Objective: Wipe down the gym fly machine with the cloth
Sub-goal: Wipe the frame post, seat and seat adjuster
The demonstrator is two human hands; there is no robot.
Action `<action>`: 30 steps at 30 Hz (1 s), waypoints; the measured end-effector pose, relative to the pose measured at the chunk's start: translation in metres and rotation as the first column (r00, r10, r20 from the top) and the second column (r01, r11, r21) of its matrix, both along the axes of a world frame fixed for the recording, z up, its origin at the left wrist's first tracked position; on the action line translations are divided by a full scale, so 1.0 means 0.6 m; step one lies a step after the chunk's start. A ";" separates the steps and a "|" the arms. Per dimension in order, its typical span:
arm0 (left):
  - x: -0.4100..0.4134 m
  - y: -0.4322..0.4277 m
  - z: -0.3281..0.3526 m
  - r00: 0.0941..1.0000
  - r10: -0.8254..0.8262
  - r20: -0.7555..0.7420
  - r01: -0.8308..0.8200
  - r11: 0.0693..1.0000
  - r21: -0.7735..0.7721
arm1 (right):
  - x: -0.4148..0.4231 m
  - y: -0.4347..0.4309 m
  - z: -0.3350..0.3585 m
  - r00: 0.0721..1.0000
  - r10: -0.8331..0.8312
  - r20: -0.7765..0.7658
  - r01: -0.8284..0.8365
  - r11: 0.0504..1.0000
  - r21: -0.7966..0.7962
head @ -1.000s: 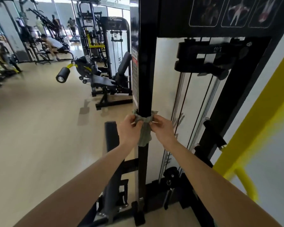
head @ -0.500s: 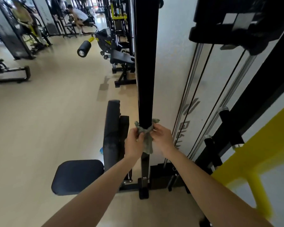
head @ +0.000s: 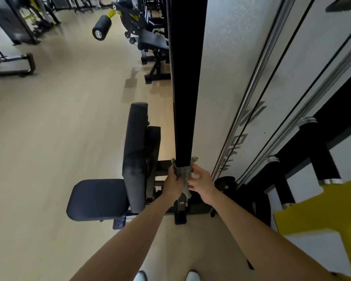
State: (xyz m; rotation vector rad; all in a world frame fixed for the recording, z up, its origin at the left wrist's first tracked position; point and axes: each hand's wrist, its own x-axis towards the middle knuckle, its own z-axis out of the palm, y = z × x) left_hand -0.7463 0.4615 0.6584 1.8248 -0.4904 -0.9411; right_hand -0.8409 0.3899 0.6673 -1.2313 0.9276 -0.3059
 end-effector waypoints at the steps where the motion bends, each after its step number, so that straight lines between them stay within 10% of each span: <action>1: 0.002 -0.002 -0.005 1.000 0.008 -0.010 -0.008 1.000 0.006 | 0.002 -0.001 -0.005 1.000 0.007 -0.010 -0.007 1.000 0.012; 9: 0.000 0.013 -0.003 0.974 0.106 0.199 -0.124 0.989 0.080 | 0.014 0.013 0.011 0.989 -0.144 -0.021 0.145 0.983 0.108; 21: -0.011 0.134 0.223 0.916 0.075 0.394 0.097 0.912 -0.399 | -0.014 0.122 0.154 0.879 -0.363 0.310 0.349 0.932 0.102; 30: 0.187 0.037 0.340 0.482 -0.298 0.824 0.441 0.895 0.065 | 0.096 0.180 0.166 0.797 -0.320 0.511 0.484 0.845 -0.225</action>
